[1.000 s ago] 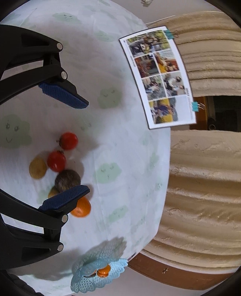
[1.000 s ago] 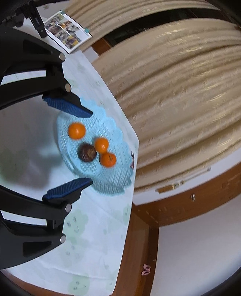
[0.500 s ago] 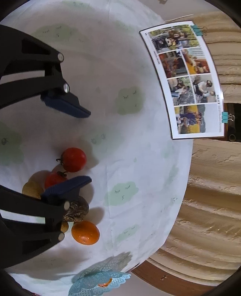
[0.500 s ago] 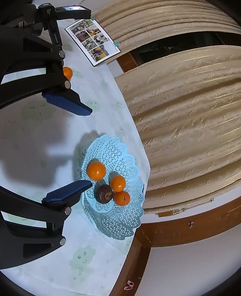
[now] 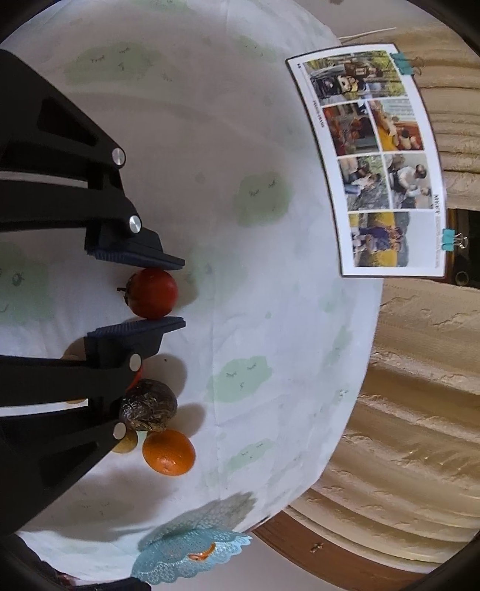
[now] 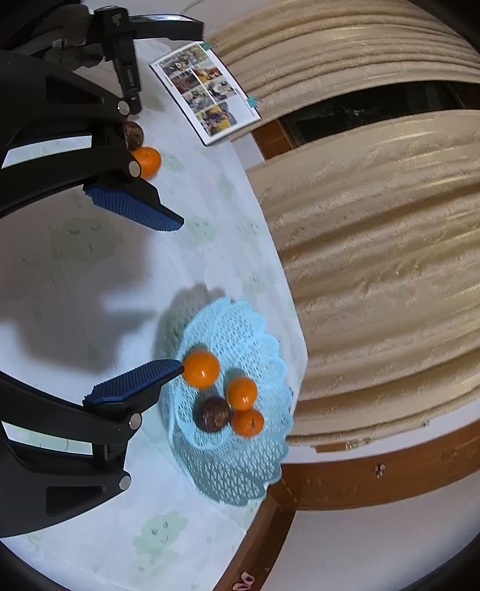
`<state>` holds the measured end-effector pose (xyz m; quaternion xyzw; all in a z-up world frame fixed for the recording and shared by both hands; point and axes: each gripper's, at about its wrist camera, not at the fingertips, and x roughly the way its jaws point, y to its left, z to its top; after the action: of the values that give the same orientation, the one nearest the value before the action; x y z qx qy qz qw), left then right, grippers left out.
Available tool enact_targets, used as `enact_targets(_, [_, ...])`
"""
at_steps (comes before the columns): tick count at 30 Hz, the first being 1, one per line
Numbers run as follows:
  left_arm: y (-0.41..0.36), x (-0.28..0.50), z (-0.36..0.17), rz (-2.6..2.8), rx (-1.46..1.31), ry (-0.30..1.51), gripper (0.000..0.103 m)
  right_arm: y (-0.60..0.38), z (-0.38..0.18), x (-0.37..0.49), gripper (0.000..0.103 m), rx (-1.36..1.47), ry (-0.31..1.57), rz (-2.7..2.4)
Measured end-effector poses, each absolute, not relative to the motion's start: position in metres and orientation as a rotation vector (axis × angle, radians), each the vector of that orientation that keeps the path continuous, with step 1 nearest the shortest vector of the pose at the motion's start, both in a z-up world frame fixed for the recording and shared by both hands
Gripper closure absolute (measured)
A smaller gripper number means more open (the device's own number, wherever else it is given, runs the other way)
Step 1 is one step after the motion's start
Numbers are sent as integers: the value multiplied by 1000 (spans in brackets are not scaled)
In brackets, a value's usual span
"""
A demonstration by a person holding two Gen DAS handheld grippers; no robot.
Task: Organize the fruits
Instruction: 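Grasp a mandarin with the right gripper and lift it while the left gripper holds the tomato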
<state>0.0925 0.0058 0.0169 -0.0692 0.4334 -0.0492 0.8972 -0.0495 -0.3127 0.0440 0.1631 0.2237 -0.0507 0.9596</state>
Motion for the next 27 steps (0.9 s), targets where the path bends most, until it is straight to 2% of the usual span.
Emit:
enact_targets(15, [12, 67, 61, -8, -92, 739, 77, -249, 44, 26, 30, 373, 713, 258])
enact_targets(19, [14, 67, 62, -8, -100, 743, 77, -231, 37, 51, 39, 388, 768, 304])
enact_targets(21, [15, 66, 62, -7, -105, 743, 77, -223, 32, 64, 47, 403, 803, 324])
enact_targets(27, [18, 65, 64, -7, -120, 740, 77, -207, 19, 89, 53, 414, 862, 332])
